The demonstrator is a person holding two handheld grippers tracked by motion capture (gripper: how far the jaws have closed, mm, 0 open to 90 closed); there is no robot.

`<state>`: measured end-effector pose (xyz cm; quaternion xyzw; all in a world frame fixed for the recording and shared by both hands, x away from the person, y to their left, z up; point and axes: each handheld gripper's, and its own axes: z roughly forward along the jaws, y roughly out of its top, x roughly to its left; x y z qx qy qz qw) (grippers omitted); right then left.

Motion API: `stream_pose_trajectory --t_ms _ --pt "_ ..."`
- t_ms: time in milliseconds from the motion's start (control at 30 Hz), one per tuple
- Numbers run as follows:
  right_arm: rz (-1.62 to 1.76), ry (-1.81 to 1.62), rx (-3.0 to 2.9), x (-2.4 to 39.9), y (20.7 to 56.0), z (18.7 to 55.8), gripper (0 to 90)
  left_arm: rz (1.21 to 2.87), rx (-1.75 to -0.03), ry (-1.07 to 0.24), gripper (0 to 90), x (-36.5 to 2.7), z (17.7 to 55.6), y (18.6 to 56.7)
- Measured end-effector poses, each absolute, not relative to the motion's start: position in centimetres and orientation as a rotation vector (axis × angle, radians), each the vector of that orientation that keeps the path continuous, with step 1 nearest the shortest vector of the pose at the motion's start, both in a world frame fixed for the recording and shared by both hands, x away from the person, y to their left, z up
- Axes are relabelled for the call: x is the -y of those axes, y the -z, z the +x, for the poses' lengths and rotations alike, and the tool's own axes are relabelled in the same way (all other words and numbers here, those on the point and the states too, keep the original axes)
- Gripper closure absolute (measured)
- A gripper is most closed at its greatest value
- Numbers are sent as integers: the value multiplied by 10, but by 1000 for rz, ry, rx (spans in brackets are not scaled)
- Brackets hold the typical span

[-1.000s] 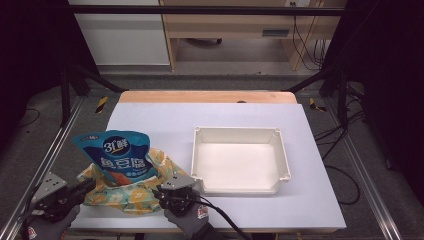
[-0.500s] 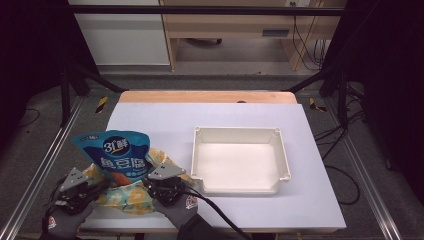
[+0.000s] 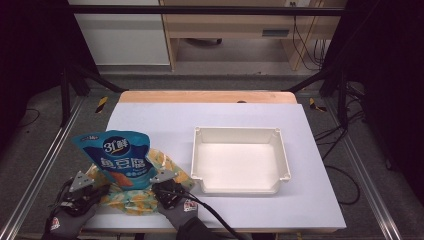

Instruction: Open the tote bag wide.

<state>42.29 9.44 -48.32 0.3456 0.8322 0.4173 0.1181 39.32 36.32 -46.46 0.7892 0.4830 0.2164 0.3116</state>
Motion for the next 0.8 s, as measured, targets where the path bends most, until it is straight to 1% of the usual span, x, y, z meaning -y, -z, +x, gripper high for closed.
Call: stream_pose_trajectory --t_ms 167,267,433,667,800 --pt "1031 -1194 -2433 -90 487 423 900 2082 -1326 -603 899 -369 395 469" --pt "1043 -1173 -2413 -84 487 422 900 2041 -1354 -608 899 -379 397 473" --pt "1079 -1182 -2386 -74 488 422 900 2012 -1380 -622 899 -383 397 474" --pt "1122 -1189 -2342 -58 490 418 900 2008 -1382 -626 899 -386 397 475" --pt "1130 -1193 -2339 -57 490 418 900 2006 -1382 -625 899 -386 397 475"
